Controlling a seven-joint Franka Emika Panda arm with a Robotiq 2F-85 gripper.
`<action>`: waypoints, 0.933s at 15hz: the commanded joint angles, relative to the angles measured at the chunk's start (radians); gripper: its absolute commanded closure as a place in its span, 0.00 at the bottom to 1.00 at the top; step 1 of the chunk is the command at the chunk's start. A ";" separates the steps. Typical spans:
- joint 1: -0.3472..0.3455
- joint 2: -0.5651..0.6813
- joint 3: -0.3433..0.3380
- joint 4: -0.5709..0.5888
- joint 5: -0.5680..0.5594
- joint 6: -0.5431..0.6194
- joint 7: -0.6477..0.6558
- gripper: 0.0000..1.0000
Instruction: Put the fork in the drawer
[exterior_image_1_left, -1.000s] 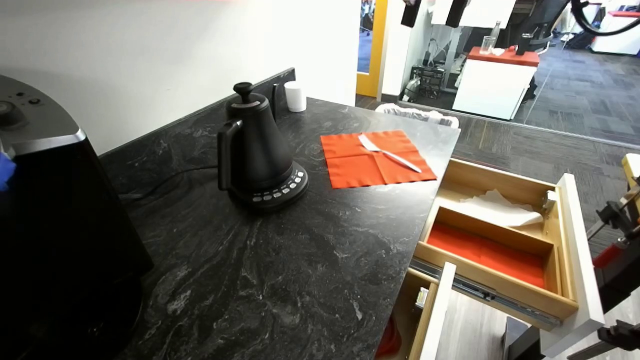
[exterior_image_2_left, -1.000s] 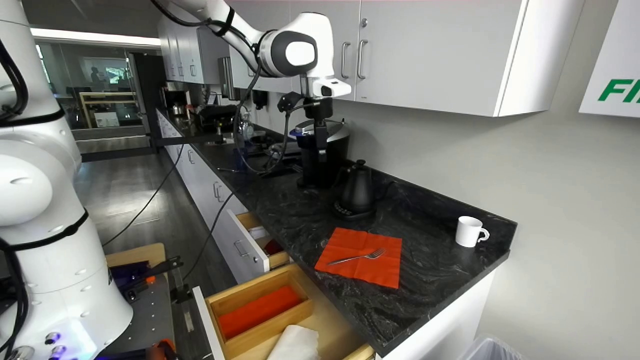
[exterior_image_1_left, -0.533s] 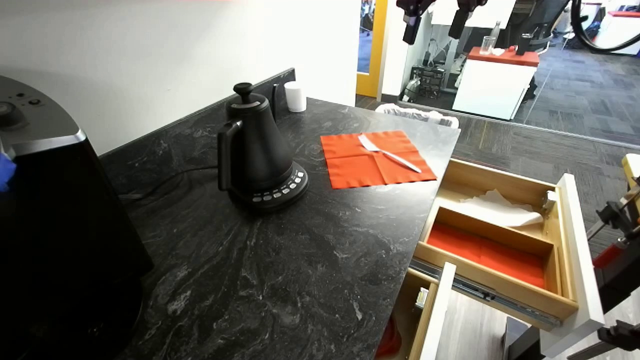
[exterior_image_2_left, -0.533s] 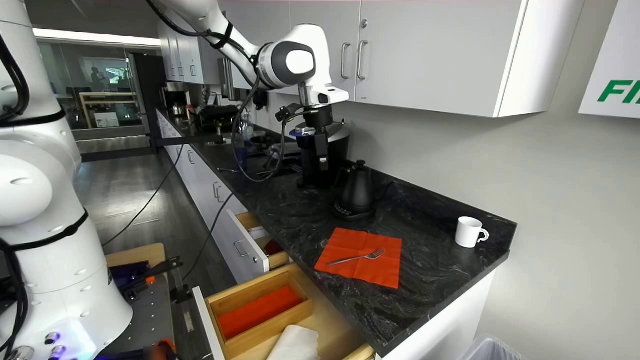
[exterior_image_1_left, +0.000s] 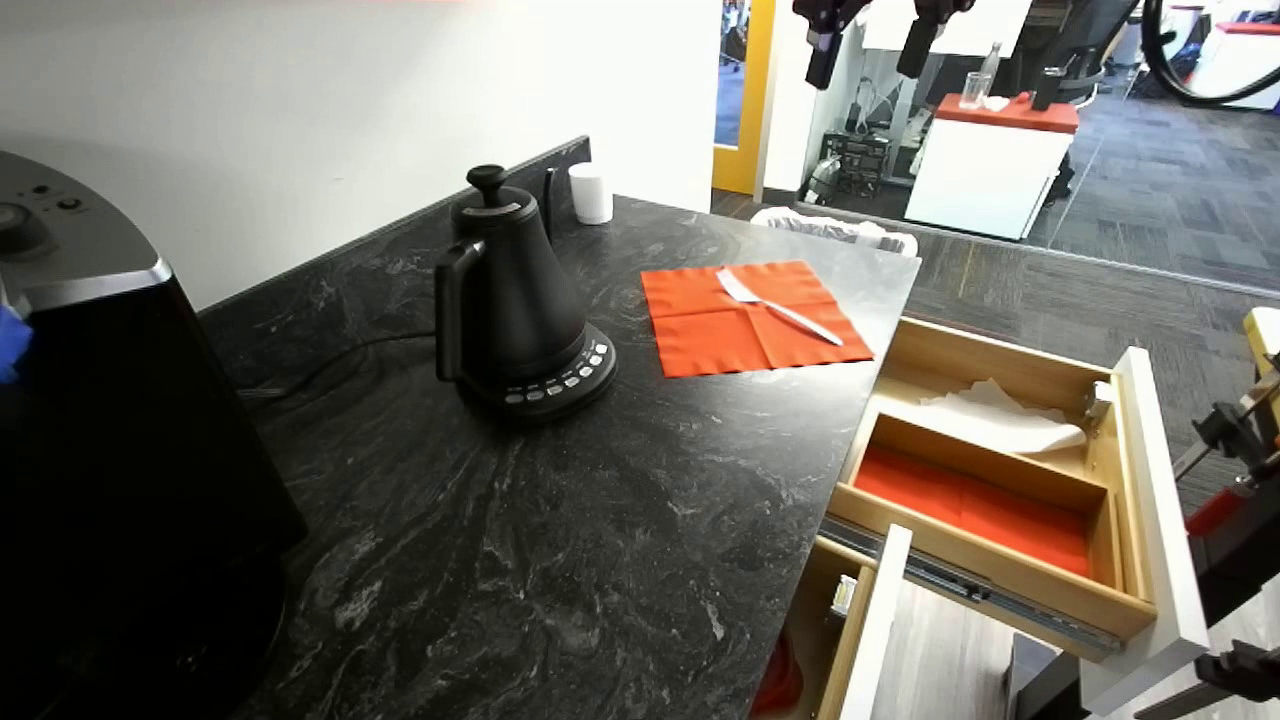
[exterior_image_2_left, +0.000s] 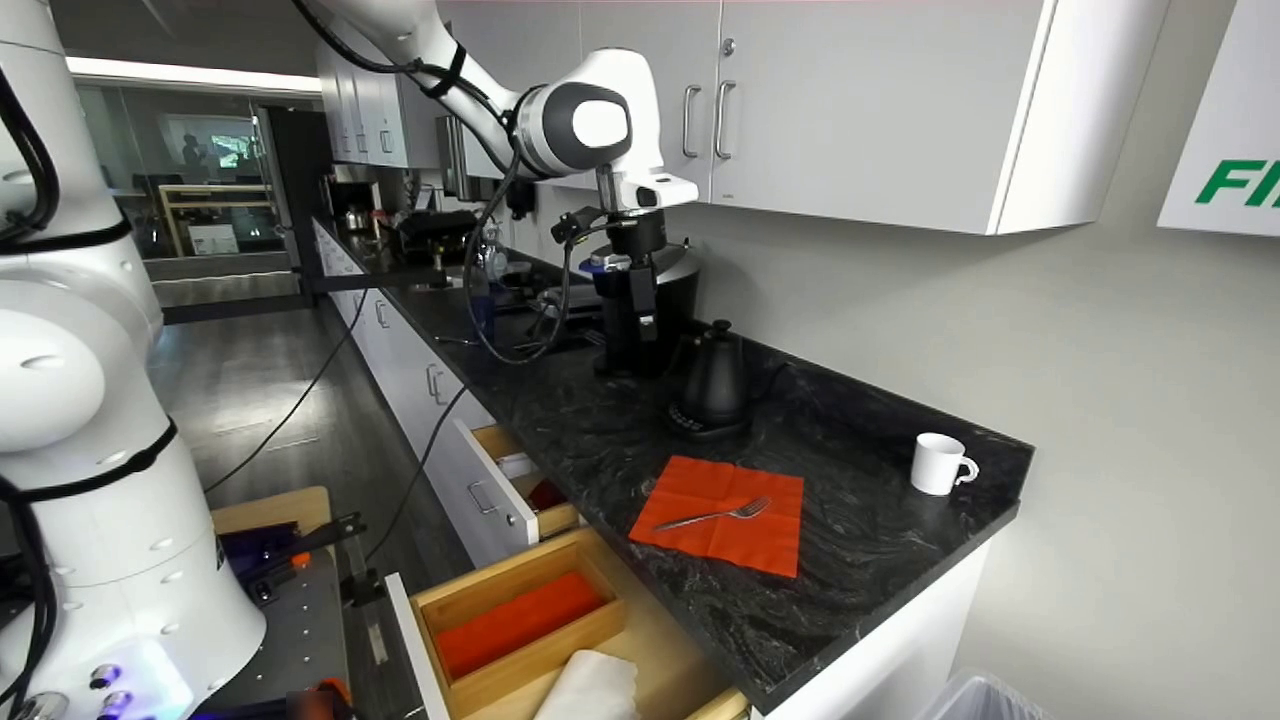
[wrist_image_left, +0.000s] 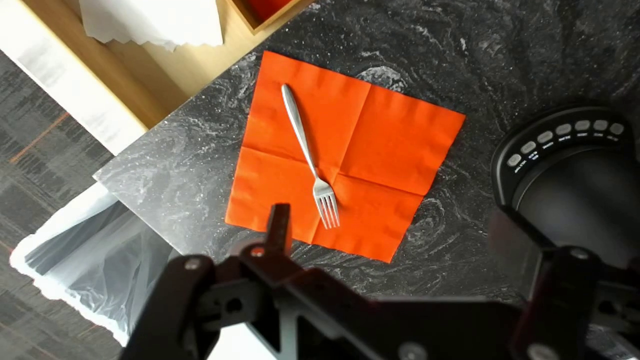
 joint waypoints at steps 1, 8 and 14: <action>0.011 -0.032 -0.006 -0.042 0.045 0.003 -0.090 0.00; -0.043 0.020 -0.083 -0.106 0.091 0.171 -0.477 0.00; -0.085 0.178 -0.115 -0.062 0.204 0.258 -0.748 0.00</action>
